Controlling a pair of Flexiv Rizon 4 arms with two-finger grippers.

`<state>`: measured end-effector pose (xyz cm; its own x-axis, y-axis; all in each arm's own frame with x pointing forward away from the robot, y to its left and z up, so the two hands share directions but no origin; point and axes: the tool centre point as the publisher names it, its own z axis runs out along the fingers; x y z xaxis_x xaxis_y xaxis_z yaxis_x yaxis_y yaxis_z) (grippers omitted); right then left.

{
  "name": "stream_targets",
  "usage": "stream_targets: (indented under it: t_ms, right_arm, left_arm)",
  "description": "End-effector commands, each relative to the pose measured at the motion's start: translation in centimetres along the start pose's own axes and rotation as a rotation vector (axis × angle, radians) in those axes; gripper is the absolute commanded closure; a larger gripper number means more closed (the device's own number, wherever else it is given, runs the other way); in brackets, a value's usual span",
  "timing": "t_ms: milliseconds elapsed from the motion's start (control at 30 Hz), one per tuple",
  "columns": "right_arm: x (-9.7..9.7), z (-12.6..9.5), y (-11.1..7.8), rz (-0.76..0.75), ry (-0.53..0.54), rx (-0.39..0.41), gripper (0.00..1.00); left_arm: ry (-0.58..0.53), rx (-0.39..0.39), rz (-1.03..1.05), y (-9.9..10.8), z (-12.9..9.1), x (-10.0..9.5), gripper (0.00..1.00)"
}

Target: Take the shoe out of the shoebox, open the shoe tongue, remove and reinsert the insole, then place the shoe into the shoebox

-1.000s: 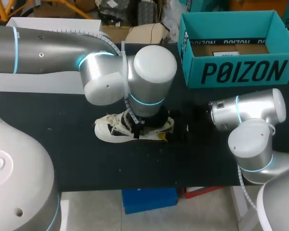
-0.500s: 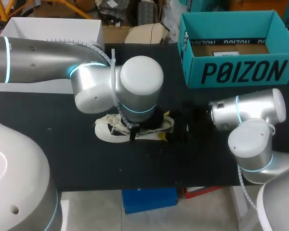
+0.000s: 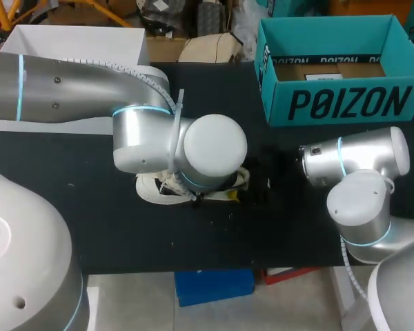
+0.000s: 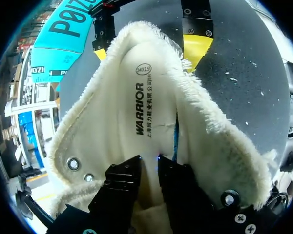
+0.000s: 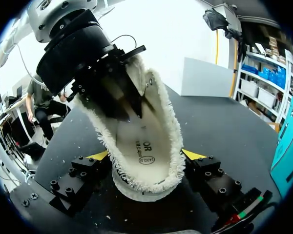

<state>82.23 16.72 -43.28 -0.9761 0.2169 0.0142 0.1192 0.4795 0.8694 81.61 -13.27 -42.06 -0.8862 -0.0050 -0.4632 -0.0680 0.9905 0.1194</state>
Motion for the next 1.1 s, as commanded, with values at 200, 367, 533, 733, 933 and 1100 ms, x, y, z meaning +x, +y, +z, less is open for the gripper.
stream_targets:
  t_ms: [200,367,533,733,933,1100]
  right_arm:
    - [-0.1,0.1,-0.2,0.002,-0.001,0.001,1.0]
    - [-0.1,0.1,-0.2,0.002,-0.001,0.001,1.0]
    - [-0.1,0.1,-0.2,0.002,-0.001,0.001,1.0]
    - [-0.1,0.1,-0.2,0.002,-0.001,0.001,1.0]
    - [-0.1,0.1,-0.2,0.002,-0.001,0.001,1.0]
    - [-0.1,0.1,-0.2,0.002,-0.001,0.001,1.0]
  left_arm:
    - [-0.02,0.034,-0.021,-0.2,0.9,-0.1,1.0]
    - [0.044,0.058,0.027,-0.5,0.1,0.2,1.0]
    - [0.125,0.134,0.093,-0.9,-1.3,0.9,1.0]
    - [0.181,0.188,0.119,-0.9,-3.4,1.2,1.0]
    - [0.197,0.206,0.126,-0.9,-4.7,1.0,1.0]
    - [0.244,0.238,0.127,-0.9,-5.0,0.7,1.0]
